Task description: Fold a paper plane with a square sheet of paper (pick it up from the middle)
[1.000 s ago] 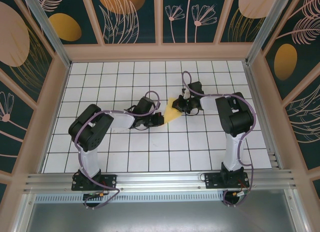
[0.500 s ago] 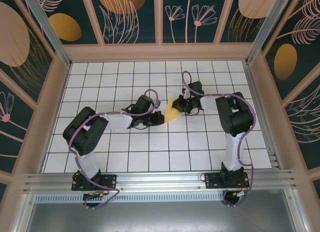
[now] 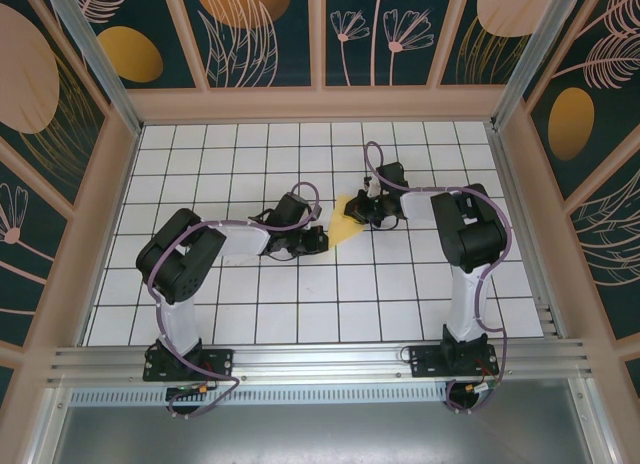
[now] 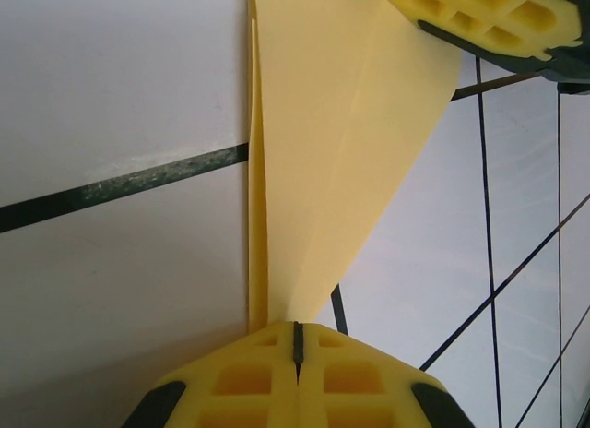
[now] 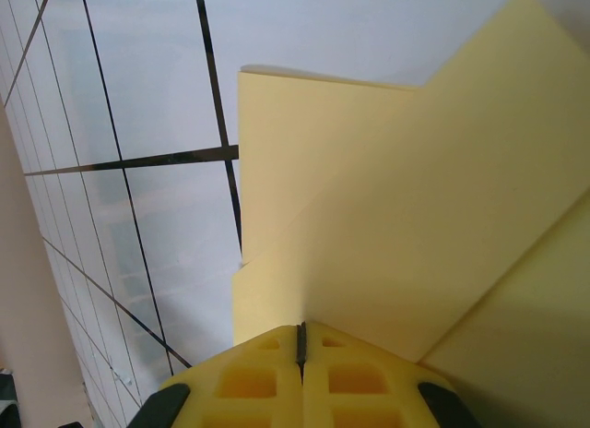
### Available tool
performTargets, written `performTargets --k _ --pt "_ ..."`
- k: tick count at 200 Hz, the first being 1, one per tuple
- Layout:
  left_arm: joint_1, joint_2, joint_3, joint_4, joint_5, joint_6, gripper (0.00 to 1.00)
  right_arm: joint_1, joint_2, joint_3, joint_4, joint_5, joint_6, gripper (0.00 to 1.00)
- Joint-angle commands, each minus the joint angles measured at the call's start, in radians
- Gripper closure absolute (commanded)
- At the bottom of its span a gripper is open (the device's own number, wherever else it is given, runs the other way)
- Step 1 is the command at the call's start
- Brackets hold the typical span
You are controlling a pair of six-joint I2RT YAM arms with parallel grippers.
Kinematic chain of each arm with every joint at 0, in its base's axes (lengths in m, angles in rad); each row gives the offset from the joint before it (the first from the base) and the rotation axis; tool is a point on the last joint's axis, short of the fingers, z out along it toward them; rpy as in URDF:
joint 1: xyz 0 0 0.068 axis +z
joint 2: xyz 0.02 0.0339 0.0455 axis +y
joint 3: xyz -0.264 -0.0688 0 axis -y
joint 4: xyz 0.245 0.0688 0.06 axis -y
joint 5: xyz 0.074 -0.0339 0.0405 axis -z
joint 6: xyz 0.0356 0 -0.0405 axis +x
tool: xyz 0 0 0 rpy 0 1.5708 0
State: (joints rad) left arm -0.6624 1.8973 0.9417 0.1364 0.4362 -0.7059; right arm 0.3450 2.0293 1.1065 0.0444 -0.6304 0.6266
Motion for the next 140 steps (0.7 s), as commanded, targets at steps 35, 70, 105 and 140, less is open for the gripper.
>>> performTargets --k 35,70,105,140 --pt "-0.006 -0.005 -0.044 -0.109 -0.022 0.047 0.99 -0.012 0.084 -0.013 -0.102 0.126 -0.037 0.94" --pt "-0.005 -0.074 -0.069 -0.09 -0.018 0.053 0.99 -0.012 0.082 -0.013 -0.109 0.126 -0.041 0.94" --pt "-0.004 -0.114 -0.016 0.081 0.026 0.003 0.97 -0.012 0.09 -0.013 -0.107 0.126 -0.044 0.94" --pt "-0.004 -0.004 0.133 0.065 -0.011 -0.006 0.96 -0.013 0.092 -0.011 -0.106 0.12 -0.042 0.94"
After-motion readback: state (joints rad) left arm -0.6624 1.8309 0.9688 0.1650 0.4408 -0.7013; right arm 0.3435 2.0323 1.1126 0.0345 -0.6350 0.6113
